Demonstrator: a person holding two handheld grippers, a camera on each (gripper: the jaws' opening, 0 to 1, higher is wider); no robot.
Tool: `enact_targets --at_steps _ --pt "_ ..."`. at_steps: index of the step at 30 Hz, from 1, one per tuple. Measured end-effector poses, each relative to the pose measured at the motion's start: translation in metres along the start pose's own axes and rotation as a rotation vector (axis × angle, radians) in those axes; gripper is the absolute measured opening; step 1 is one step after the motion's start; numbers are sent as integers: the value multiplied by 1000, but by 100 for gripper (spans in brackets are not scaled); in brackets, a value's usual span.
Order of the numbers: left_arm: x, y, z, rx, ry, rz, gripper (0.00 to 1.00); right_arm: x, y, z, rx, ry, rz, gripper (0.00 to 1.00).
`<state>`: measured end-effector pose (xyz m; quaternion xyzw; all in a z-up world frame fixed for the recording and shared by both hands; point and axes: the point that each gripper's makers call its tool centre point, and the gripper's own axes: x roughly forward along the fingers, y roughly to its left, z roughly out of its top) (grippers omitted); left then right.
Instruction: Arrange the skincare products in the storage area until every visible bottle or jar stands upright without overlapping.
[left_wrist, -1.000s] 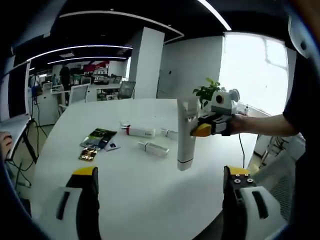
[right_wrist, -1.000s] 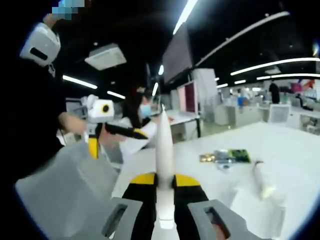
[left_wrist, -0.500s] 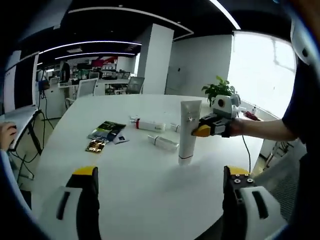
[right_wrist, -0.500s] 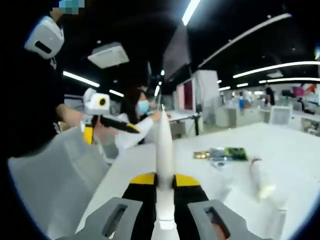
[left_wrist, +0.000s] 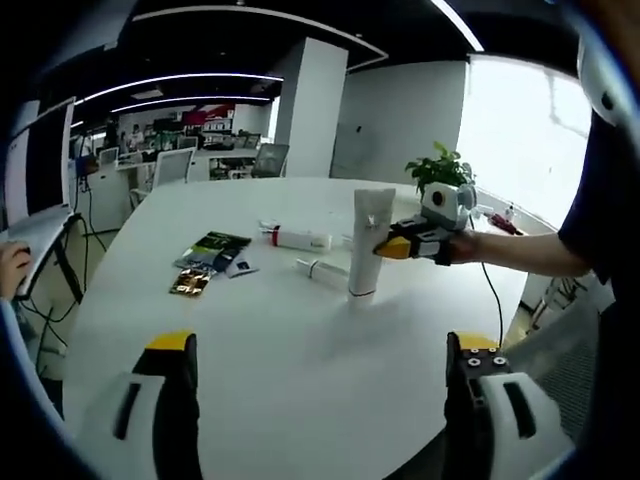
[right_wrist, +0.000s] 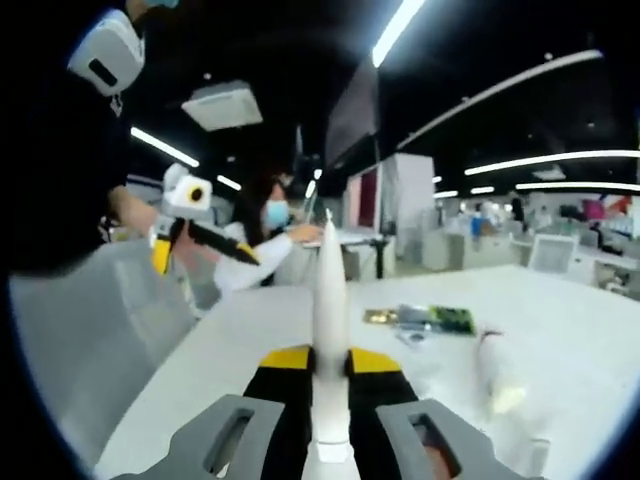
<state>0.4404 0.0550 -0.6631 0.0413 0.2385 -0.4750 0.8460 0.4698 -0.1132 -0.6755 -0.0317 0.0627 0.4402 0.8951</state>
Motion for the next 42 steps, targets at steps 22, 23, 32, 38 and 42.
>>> enact_targets --at_steps 22,23,32,38,42 --pt "3 -7 -1 12 22 -2 97 -7 -25 -2 26 -40 -31 6" --pt "4 -8 -1 13 21 -3 97 -7 -25 -2 27 -39 -31 6" --pt "6 -10 -1 15 24 -12 97 -8 -24 -2 32 -18 -23 8" --pt "4 -8 3 13 15 -7 97 -8 -24 -2 34 6 -30 10" --pt "2 -7 7 13 8 -6 97 -6 -23 -3 42 29 -38 16"
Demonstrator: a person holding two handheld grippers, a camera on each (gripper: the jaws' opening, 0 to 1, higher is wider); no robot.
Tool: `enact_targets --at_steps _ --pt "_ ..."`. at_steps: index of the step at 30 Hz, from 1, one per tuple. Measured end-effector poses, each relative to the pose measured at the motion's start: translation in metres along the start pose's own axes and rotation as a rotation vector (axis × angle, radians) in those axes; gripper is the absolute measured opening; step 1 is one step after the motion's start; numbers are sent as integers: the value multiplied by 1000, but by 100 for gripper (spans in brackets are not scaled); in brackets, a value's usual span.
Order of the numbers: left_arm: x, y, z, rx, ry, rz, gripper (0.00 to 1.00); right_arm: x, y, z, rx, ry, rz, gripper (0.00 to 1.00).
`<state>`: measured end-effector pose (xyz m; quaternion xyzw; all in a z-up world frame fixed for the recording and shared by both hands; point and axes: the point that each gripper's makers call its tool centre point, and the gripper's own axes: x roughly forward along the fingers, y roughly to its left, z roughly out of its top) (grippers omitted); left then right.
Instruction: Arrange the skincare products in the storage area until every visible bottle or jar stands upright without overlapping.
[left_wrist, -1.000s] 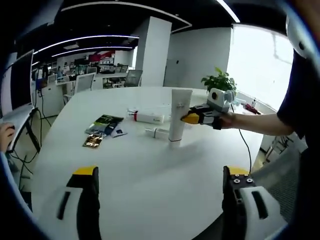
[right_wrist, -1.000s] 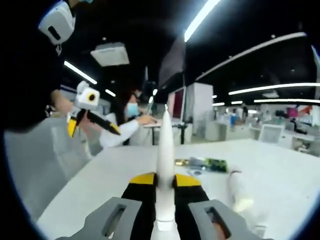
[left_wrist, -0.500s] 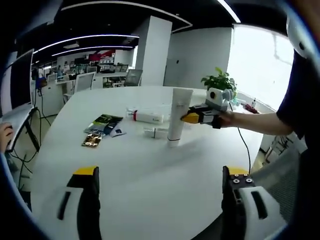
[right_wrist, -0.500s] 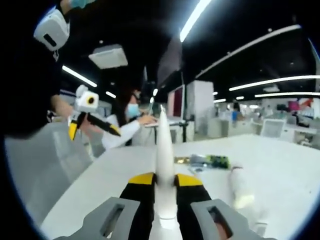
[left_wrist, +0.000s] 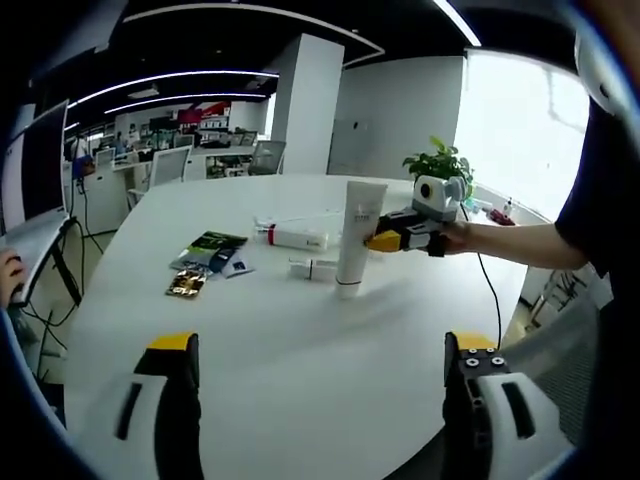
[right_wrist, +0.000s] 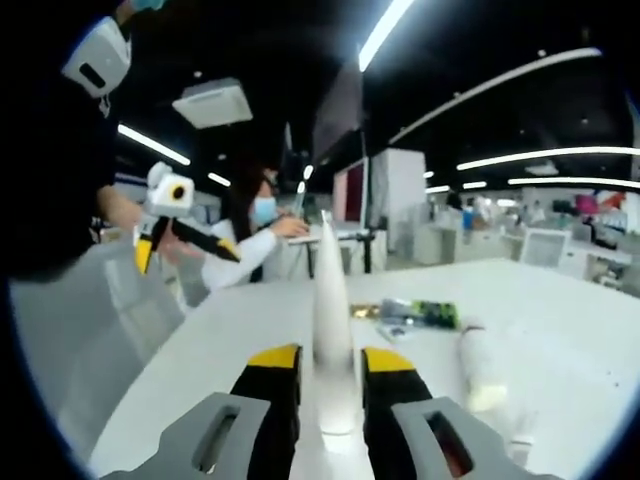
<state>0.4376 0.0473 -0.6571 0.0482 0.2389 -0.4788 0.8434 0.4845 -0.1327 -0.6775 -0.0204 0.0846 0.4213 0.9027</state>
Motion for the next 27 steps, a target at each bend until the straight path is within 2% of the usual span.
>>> enact_targets --at_steps 4,9,17,20,23,25,27 --pt "-3 0 5 0 -14 0 97 1 2 -6 -19 55 -7 19" --pt "-9 0 11 1 -29 3 96 -5 3 -2 -4 68 -31 22" --pt "-20 -1 15 5 -37 0 96 -15 5 5 27 95 -96 36" --pt "-22 -1 17 3 -42 4 96 -17 10 -1 34 136 -118 40" --pt "-25 -2 18 -4 -50 3 96 -18 13 -5 61 153 -152 45" --pt "-26 -5 18 -5 -48 -5 95 -23 12 -10 88 181 -206 46" --pt "-27 -7 18 0 -48 -12 96 -25 11 -9 115 169 -241 46"
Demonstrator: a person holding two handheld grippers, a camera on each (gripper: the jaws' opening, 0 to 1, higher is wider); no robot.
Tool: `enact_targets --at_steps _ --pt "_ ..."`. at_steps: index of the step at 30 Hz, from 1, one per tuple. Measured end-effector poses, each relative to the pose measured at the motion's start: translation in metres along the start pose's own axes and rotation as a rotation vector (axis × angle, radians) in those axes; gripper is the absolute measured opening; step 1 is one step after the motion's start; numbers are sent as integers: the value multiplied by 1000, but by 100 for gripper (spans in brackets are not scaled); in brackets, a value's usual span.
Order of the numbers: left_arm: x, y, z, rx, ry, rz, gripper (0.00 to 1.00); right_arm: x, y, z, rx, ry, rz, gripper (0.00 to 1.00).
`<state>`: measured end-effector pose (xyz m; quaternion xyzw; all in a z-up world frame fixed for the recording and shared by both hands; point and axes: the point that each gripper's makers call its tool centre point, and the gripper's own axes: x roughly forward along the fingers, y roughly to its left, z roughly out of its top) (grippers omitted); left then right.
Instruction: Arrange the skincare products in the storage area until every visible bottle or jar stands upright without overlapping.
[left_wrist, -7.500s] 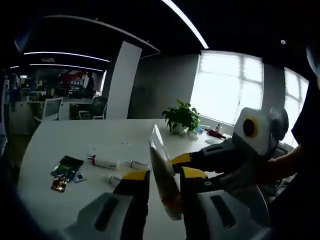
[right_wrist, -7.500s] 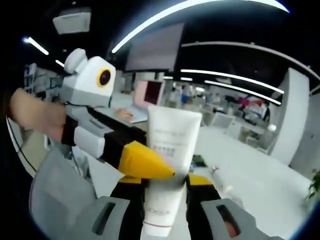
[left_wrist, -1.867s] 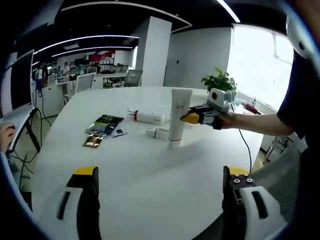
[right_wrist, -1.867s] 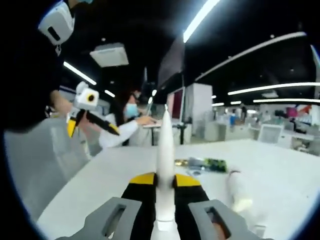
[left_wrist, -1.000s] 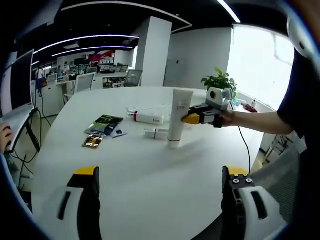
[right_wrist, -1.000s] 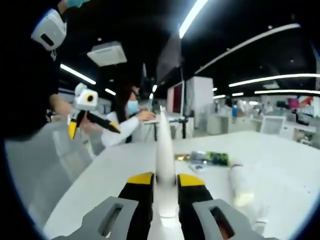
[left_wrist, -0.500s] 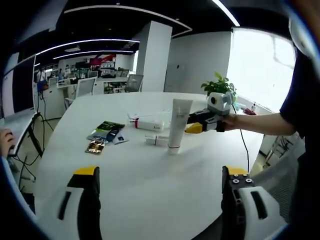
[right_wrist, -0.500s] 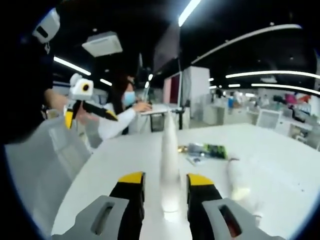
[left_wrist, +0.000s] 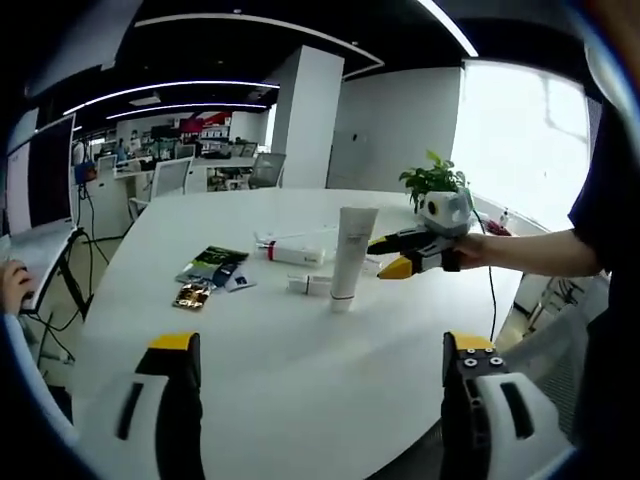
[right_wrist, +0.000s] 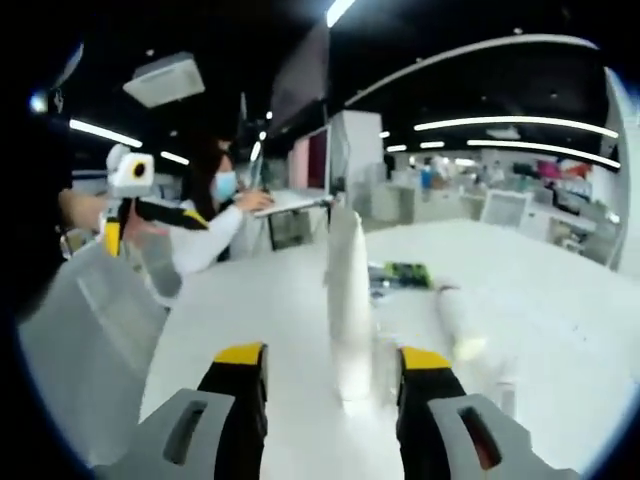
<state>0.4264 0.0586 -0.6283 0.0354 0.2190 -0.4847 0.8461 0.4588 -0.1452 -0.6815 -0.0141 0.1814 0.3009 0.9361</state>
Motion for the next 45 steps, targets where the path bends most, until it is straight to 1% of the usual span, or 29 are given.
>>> enact_targets --at_steps 2,4,7,9,11,16,19,22,24,29,31,33,34,35,40,45 --pt "0 -1 0 2 2 -7 96 -2 3 3 23 -11 -18 51" --pt "0 -2 0 4 0 -9 96 -4 7 4 15 1 -36 55" --pt "-1 -4 0 2 -5 -17 96 -9 14 7 7 12 -56 58" --pt "-1 -6 0 4 -3 -22 96 -13 16 9 35 -3 -76 60" --pt "-2 -9 -1 5 5 -32 95 -15 20 10 59 -15 -88 62" --pt "-4 -15 -6 14 32 -57 95 -24 36 5 83 8 -130 73" --pt "-6 -16 -8 8 45 -68 94 -33 46 6 103 7 -156 74" --pt "-8 -17 -9 6 58 -82 91 -42 55 4 135 13 -171 74" --pt "-10 -15 -7 9 51 -80 92 -49 58 1 155 22 -195 75" --pt "-18 -14 -5 4 42 -83 92 -64 70 -1 199 21 -247 84" --pt "-22 -12 -8 10 54 -84 93 -70 73 -4 216 29 -277 92" --pt "-25 -11 -11 7 59 -86 93 -73 76 -9 238 50 -284 98" --pt "-27 -10 -12 4 62 -88 93 -75 81 -10 238 53 -272 99" --pt "-28 -9 -13 2 66 -89 93 -78 84 -10 233 60 -289 99" --pt "-35 -7 -19 2 80 -102 94 -90 93 -13 263 50 -325 99" --pt "-40 -6 -21 11 86 -119 94 -100 100 -17 277 56 -361 99"
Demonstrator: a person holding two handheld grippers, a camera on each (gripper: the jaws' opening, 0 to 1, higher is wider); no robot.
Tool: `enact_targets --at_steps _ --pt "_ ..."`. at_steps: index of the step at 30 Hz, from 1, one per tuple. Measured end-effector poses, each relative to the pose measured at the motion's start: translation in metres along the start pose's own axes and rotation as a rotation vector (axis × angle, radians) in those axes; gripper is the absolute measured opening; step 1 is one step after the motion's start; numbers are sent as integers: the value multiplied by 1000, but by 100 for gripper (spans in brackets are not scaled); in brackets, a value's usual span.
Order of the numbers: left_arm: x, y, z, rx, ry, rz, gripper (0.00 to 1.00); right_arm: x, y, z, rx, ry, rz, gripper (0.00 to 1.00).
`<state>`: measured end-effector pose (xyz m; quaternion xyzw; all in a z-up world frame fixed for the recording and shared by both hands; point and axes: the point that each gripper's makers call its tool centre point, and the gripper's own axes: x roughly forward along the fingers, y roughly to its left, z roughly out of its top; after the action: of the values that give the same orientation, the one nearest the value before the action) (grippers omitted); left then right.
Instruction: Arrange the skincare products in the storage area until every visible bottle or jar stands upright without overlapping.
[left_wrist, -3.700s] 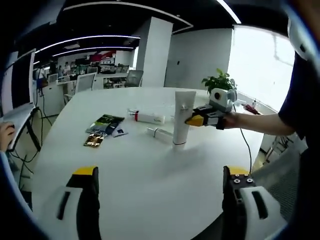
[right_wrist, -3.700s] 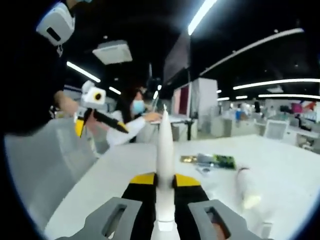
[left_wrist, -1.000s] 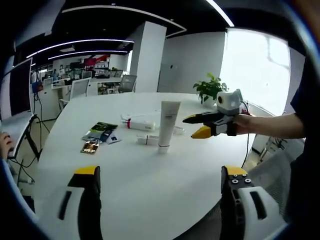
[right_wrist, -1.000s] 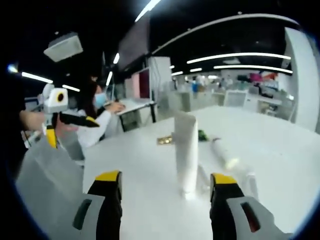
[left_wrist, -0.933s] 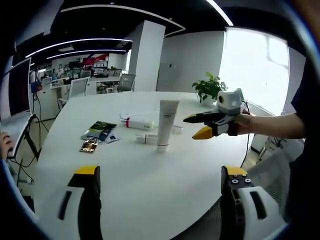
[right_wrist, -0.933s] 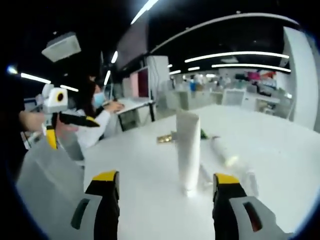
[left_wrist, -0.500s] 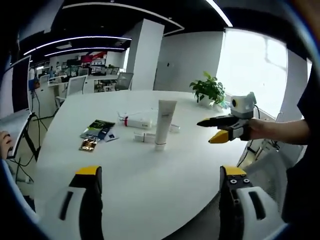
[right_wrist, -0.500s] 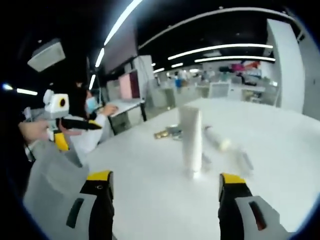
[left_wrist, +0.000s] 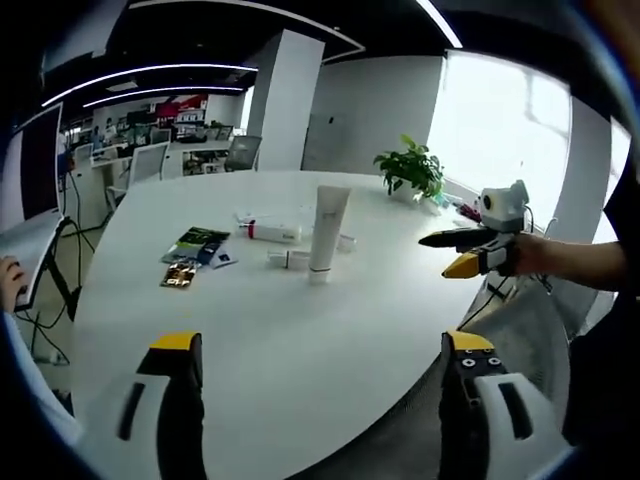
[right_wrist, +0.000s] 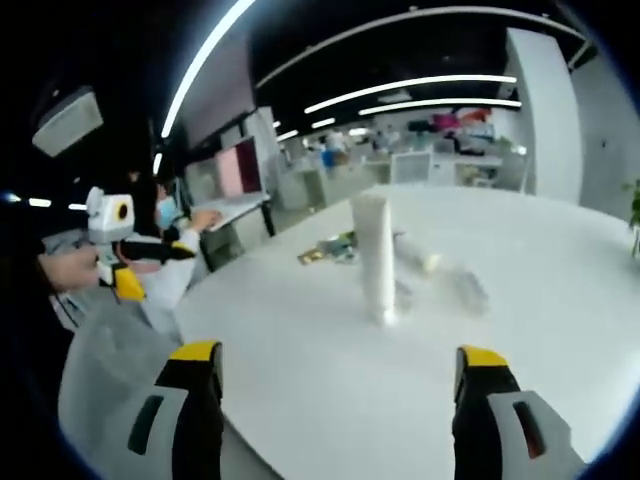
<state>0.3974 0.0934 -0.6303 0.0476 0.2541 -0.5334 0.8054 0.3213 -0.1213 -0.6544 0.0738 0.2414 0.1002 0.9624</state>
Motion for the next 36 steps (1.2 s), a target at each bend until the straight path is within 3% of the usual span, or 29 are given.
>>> enact_targets --at_steps 9,13,20,24,27,30,32,36 --pt "-8 -4 -4 7 18 -12 93 -20 8 -7 44 5 -35 99" --pt "-9 0 -2 -32 8 38 94 -27 7 -10 67 14 -28 99" --pt "1 -1 -4 -38 50 111 94 -35 0 -27 106 56 5 99" --pt "-3 -2 5 -40 11 142 94 -35 1 -35 102 82 43 99" --pt "-4 -1 -6 -79 50 161 93 -32 -2 -42 122 118 49 99" --pt "-3 -2 -11 -66 56 141 94 -29 -5 -35 134 107 42 99" --pt "-2 1 -19 -82 100 131 93 -26 -10 -27 136 88 18 99" --pt "0 9 -14 -66 85 123 92 -15 -20 -19 147 73 1 99"
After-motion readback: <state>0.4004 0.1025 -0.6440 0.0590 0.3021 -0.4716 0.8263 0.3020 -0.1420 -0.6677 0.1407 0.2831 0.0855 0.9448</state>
